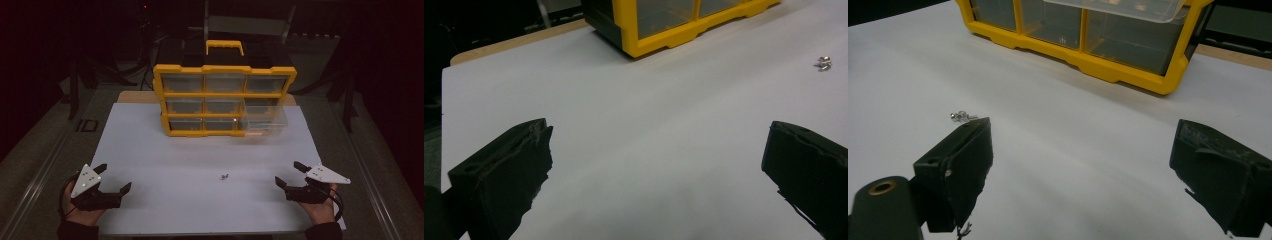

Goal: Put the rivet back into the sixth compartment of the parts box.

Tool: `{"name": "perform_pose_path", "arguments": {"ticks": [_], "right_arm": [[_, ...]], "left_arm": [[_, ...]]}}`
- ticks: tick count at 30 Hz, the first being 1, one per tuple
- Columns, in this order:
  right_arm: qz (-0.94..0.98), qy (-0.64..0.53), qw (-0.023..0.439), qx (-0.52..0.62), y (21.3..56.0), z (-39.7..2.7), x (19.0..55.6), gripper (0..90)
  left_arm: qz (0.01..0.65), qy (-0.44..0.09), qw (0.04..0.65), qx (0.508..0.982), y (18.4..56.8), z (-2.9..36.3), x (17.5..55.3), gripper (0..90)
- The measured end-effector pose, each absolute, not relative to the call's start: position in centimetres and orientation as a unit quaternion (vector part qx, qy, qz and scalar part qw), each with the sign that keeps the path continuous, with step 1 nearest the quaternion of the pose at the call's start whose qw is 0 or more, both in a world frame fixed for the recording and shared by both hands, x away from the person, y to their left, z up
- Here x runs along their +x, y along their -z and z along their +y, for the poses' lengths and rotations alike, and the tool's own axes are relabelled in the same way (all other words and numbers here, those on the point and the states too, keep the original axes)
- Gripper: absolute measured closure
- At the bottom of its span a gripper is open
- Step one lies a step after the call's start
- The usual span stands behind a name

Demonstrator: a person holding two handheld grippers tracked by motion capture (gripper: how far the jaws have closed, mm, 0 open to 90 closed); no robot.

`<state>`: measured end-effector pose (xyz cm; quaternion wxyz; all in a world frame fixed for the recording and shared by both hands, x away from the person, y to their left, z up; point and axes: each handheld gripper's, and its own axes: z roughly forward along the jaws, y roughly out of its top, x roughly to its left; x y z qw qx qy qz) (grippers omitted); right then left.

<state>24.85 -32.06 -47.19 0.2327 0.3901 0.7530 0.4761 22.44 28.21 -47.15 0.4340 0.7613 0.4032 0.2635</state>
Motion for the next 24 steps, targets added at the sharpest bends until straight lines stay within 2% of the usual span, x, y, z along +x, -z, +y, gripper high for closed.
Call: {"name": "perform_pose_path", "arguments": {"ticks": [15, 24], "right_arm": [[0.761, -0.468, 0.223, 0.391, 47.5, -31.3, 25.4, 10.2], [0.774, -0.467, 0.211, 0.373, 46.4, -29.9, 26.8, 10.2]], "left_arm": [[0.405, -0.266, 0.429, 0.763, 47.3, 28.0, 22.6, 0.3], [0.401, -0.261, 0.426, 0.768, 47.4, 27.5, 22.7, 0.3]]}}
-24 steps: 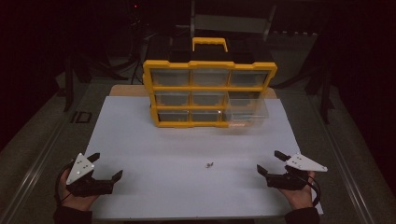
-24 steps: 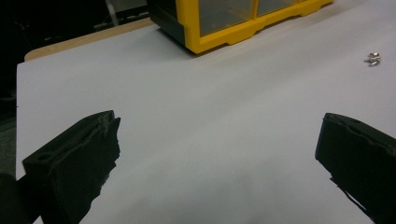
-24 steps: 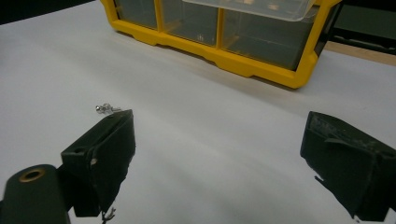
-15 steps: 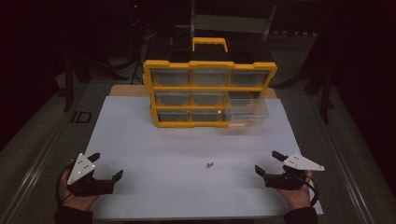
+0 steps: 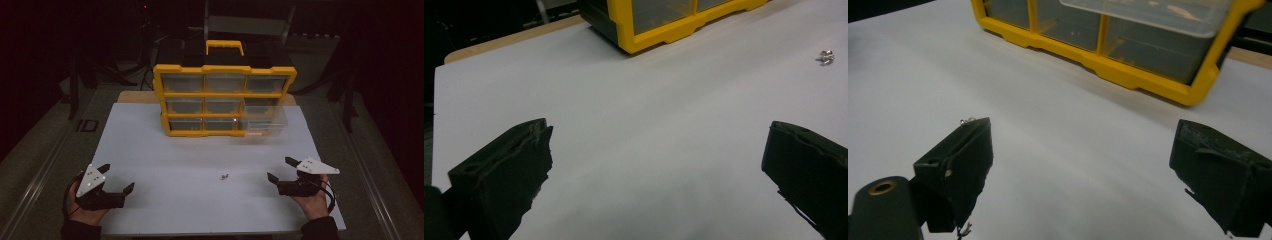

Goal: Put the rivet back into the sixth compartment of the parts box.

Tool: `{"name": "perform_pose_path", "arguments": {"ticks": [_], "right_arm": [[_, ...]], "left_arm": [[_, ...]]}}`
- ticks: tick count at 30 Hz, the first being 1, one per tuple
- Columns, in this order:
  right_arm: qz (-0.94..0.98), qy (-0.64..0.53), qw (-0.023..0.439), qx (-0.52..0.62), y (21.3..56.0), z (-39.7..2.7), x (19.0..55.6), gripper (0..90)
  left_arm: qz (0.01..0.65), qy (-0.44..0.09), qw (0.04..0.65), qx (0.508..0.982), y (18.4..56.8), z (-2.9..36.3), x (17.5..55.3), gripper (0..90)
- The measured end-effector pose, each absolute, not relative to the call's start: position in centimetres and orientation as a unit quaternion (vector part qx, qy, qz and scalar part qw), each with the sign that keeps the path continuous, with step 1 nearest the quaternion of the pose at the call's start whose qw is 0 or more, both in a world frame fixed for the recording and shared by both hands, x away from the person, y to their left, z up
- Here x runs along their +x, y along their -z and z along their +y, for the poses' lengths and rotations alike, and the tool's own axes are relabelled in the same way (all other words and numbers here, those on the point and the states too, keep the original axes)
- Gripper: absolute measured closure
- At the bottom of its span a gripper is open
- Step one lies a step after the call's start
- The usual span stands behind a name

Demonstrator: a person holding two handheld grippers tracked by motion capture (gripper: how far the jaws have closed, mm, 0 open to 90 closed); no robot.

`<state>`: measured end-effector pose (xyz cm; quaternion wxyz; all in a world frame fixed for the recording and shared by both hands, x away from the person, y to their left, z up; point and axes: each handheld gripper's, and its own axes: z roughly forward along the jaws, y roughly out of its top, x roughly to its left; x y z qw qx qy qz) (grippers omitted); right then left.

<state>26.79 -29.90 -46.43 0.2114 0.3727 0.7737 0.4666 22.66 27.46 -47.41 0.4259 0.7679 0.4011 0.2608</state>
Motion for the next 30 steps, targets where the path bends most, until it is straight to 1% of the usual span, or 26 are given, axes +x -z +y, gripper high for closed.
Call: {"name": "perform_pose_path", "arguments": {"ticks": [30], "right_arm": [[0.824, -0.450, 0.178, 0.296, 42.2, -23.0, 30.9, 10.2]], "left_arm": [[0.400, -0.264, 0.422, 0.770, 47.5, 27.4, 22.7, 0.3]]}}
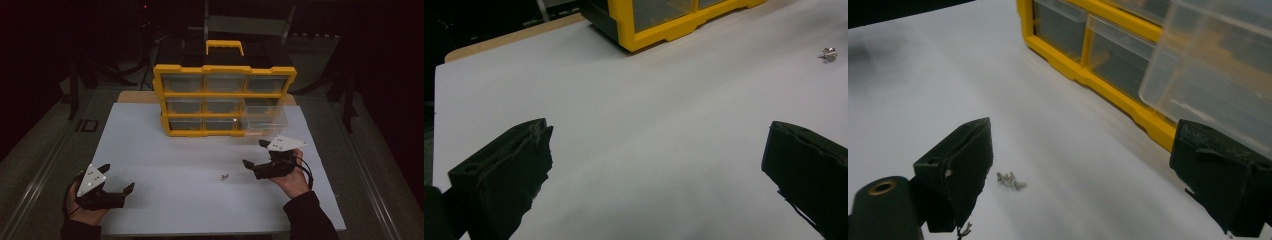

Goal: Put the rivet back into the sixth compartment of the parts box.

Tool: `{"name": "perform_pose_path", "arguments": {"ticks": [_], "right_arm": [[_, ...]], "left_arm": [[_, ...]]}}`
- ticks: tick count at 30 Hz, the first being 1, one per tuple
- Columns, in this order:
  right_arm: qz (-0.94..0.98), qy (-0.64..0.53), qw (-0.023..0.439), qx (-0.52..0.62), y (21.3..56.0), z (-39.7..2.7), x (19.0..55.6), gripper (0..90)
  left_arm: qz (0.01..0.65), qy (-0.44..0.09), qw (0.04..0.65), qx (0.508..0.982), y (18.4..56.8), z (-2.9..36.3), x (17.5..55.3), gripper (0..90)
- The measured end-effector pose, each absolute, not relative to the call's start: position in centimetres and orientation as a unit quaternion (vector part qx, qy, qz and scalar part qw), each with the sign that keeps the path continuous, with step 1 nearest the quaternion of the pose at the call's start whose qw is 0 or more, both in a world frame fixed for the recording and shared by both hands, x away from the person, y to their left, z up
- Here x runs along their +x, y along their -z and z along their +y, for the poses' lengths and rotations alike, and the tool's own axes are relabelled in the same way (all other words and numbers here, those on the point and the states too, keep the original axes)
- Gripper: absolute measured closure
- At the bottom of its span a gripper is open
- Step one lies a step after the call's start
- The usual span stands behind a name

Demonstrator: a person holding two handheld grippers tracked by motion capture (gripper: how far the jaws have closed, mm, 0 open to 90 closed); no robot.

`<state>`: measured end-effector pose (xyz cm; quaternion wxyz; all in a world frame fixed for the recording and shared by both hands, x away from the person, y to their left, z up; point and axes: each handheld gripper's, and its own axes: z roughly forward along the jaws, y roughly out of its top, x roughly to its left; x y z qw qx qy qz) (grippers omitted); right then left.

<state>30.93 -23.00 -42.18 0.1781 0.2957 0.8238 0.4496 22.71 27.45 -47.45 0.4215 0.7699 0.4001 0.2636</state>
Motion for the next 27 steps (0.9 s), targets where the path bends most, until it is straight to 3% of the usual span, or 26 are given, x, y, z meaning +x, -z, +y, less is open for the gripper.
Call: {"name": "perform_pose_path", "arguments": {"ticks": [27], "right_arm": [[0.909, -0.340, 0.126, 0.208, 39.8, -14.5, 34.6, 10.5]], "left_arm": [[0.400, -0.258, 0.418, 0.773, 47.6, 27.4, 22.8, 0.5]]}}
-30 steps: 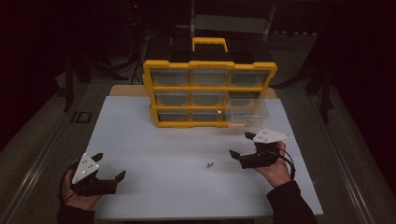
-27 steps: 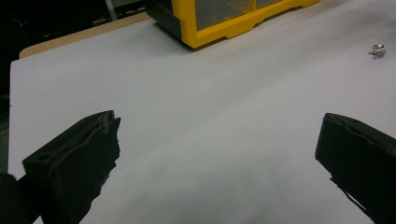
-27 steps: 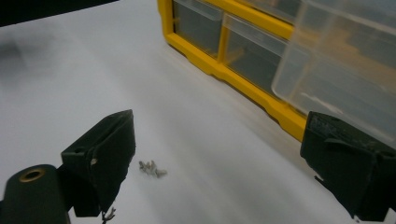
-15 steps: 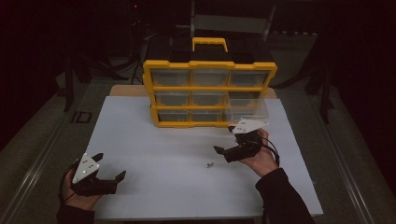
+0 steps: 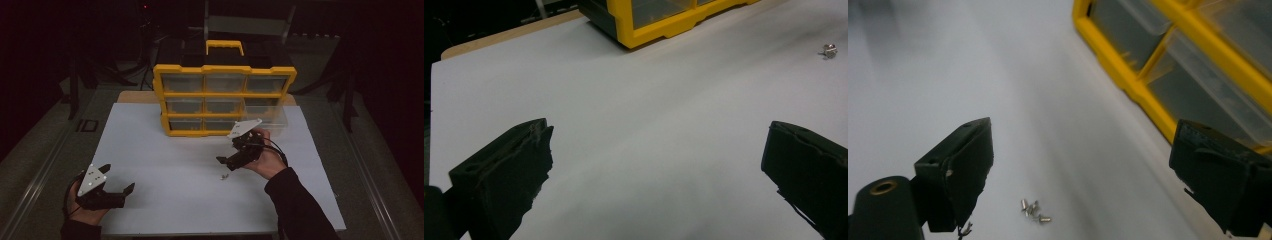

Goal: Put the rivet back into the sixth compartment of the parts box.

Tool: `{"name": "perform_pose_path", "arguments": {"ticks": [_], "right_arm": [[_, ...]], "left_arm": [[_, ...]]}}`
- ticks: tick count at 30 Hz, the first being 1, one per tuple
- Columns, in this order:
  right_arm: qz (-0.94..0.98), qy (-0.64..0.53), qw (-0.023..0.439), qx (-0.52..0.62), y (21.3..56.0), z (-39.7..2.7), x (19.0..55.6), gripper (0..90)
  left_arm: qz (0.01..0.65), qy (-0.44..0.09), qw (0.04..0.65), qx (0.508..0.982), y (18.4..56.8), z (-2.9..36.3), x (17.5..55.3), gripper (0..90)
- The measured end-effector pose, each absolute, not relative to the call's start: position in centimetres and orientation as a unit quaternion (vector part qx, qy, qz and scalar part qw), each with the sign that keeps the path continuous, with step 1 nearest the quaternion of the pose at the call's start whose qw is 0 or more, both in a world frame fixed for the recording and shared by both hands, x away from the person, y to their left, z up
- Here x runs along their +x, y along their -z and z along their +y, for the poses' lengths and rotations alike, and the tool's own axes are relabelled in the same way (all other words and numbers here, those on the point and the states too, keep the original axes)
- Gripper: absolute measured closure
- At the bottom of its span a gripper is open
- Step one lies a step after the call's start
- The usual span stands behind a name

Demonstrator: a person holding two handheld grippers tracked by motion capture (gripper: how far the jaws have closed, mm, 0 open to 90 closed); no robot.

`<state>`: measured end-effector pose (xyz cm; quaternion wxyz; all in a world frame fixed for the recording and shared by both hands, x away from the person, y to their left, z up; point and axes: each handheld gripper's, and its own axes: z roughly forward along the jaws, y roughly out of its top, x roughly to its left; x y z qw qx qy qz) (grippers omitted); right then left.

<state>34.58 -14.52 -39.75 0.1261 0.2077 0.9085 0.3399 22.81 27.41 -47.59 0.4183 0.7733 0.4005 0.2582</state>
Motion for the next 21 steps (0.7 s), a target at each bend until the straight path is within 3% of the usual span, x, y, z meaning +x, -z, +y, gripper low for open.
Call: {"name": "perform_pose_path", "arguments": {"ticks": [21], "right_arm": [[0.954, -0.214, 0.107, 0.183, 42.3, -12.3, 35.7, 10.5]], "left_arm": [[0.397, -0.258, 0.410, 0.779, 47.7, 27.1, 22.9, 0.8]]}}
